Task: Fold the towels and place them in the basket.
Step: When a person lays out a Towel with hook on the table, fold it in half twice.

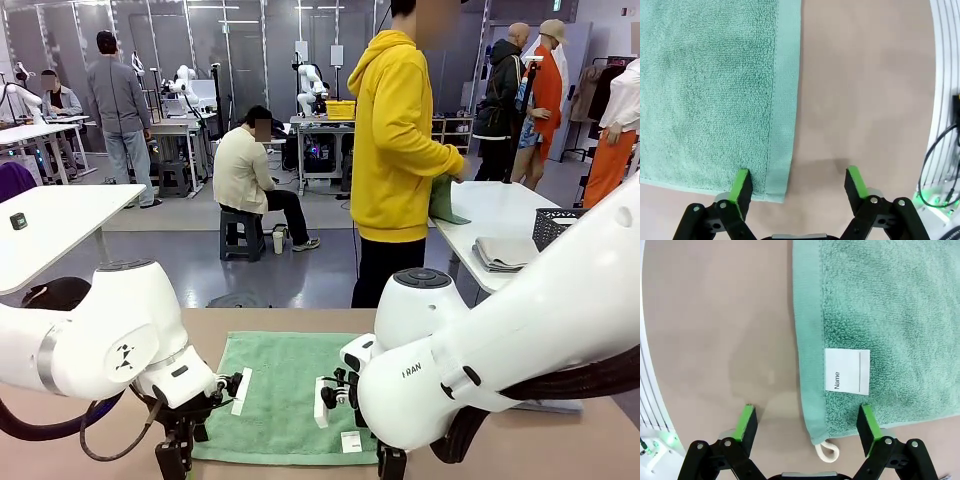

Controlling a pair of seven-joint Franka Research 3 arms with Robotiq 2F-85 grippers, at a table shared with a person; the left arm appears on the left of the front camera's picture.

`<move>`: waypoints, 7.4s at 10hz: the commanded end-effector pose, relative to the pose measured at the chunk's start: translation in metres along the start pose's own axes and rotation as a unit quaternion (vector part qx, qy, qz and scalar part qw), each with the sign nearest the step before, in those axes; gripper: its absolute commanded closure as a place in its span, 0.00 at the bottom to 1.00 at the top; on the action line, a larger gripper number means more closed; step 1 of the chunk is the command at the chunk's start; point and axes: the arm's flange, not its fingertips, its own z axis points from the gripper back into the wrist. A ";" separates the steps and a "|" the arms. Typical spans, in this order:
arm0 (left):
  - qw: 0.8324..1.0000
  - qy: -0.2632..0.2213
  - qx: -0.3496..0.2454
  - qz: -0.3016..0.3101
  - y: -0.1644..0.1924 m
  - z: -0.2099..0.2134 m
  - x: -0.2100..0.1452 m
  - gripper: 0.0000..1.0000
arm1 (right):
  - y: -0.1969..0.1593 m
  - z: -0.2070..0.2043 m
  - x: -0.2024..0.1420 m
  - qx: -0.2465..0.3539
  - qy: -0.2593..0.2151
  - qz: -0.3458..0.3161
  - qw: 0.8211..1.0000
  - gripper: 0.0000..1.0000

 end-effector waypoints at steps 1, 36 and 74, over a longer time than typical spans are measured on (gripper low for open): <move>1.000 0.010 0.008 -0.004 0.002 -0.004 0.001 0.67 | 0.002 -0.001 -0.006 -0.006 -0.019 -0.001 1.000 0.15; 0.999 -0.032 0.029 0.032 0.093 0.105 0.027 0.94 | -0.130 0.109 0.031 0.077 -0.061 -0.140 0.985 0.96; 0.996 -0.017 0.052 0.073 0.195 0.083 -0.001 0.00 | -0.228 0.070 0.038 0.045 0.028 -0.121 0.991 0.00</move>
